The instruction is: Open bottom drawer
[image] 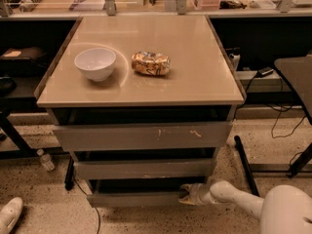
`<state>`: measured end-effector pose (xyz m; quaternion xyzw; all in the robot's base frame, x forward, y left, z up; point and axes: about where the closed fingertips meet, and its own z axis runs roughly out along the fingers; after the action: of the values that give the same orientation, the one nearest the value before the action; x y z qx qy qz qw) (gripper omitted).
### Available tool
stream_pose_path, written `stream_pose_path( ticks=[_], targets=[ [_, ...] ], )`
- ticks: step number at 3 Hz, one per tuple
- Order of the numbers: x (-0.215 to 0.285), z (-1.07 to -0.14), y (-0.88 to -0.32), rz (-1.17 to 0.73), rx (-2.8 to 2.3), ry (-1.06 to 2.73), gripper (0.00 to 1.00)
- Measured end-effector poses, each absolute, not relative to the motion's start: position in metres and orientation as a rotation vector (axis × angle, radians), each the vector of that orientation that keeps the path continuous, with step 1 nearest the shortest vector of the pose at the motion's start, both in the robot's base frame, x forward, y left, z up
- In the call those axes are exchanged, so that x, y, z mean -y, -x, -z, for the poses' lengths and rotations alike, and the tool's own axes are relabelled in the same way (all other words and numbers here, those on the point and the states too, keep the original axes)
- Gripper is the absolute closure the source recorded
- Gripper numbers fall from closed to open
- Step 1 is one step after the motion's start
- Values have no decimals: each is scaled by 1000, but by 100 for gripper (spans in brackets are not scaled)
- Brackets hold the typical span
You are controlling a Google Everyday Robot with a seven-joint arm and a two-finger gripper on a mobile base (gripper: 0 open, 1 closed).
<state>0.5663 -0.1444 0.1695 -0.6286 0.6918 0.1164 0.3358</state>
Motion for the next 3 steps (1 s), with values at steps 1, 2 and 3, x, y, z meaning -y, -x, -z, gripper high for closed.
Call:
stream_pose_path(
  ticks=[1, 2, 3],
  targets=[
    [145, -172, -567, -304, -1804, 1639, 100],
    [145, -172, -566, -304, -1804, 1639, 81],
    [145, -172, -566, -304, -1804, 1639, 59]
  ],
)
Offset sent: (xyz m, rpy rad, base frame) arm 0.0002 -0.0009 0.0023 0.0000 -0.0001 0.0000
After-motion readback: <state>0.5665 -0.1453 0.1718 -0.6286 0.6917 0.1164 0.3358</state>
